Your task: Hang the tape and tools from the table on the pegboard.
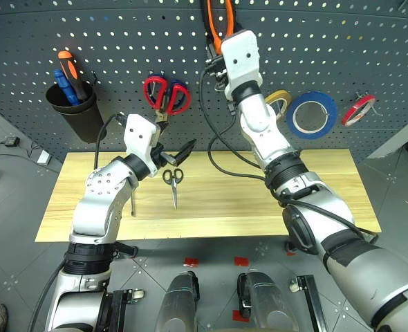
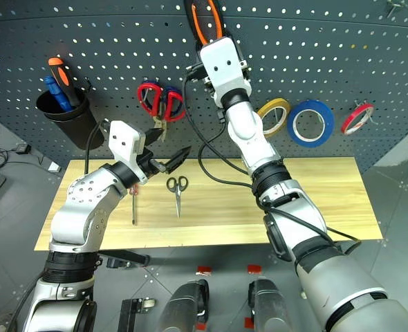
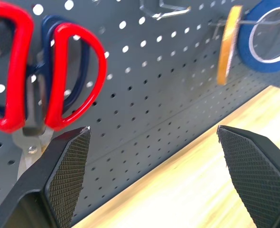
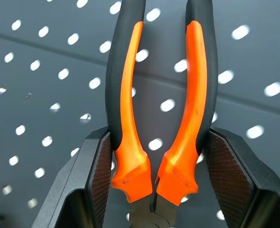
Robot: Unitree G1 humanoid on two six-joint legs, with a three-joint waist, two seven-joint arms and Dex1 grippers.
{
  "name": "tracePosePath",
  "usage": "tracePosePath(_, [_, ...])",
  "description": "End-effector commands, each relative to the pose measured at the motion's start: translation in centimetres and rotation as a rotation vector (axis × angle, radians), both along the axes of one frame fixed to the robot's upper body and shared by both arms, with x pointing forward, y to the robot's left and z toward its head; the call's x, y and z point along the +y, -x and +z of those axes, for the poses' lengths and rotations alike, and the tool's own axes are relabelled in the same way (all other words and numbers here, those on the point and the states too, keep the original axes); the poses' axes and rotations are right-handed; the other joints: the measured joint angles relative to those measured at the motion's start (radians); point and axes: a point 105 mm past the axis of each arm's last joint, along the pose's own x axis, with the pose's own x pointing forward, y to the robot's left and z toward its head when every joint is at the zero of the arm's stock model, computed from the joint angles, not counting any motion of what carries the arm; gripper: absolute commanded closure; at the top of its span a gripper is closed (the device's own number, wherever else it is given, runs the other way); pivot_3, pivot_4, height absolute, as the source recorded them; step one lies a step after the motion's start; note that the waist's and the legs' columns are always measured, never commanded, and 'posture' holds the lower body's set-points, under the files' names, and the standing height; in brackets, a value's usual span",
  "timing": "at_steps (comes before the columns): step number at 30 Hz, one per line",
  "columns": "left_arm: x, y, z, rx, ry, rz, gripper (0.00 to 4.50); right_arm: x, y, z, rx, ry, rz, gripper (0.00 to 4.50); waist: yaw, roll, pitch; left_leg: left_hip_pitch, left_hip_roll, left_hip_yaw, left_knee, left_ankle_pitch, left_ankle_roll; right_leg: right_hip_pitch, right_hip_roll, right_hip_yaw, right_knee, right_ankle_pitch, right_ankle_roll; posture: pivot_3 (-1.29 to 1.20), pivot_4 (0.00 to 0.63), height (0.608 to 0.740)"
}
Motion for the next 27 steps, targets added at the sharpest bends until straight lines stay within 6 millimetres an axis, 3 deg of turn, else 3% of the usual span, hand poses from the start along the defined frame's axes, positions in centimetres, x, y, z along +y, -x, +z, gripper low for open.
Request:
tracePosePath(1, [-0.1, -0.1, 0.9, -0.052, 0.007, 0.015, 0.0, -1.1, -0.7, 0.1, 0.021, -0.004, -0.034, 1.91, 0.0, 0.0, 0.0, 0.0, 0.0, 0.0, 0.0, 0.0, 0.0, 0.0, 0.0, 0.0, 0.0, 0.0, 0.0, 0.02, 0.29, 0.74])
tracePosePath(10, [0.3, -0.2, 0.0, -0.029, 0.011, 0.036, 0.0, -2.8, -1.7, -3.2, 0.141, -0.05, -0.079, 1.91, 0.002, 0.0, 0.005, 0.001, 0.0, -0.003, 0.001, 0.0, 0.003, 0.001, 0.0, -0.002, 0.005, 0.001, -0.001, 0.01, 0.299, 0.74])
tracePosePath(17, [0.7, -0.6, -1.0, 0.024, 0.025, 0.059, 0.0, -3.2, -1.5, -3.7, 0.203, -0.133, -0.068, 1.91, 0.004, 0.0, 0.006, 0.001, -0.001, -0.003, 0.001, 0.002, 0.0, 0.001, 0.0, -0.002, 0.004, 0.001, -0.001, -0.01, 0.299, 0.74])
tracePosePath(23, [1.7, -0.9, -2.8, 0.106, 0.032, 0.119, 0.0, -3.3, -0.5, -3.9, 0.252, -0.156, 0.019, 0.02, 0.003, 0.0, 0.006, 0.001, -0.001, -0.003, 0.001, 0.0, 0.004, 0.001, 0.0, -0.002, 0.003, 0.001, -0.001, -0.03, 0.297, 0.74])
tracePosePath(27, [2.4, -0.8, -4.8, 0.189, 0.006, 0.185, 0.0, -3.2, 1.8, -4.8, 0.297, -0.09, 0.122, 0.02, 0.0, 0.0, 0.006, 0.001, 0.0, -0.003, 0.0, 0.0, 0.004, 0.001, 0.0, -0.002, 0.003, 0.001, -0.001, -0.03, 0.296, 0.74])
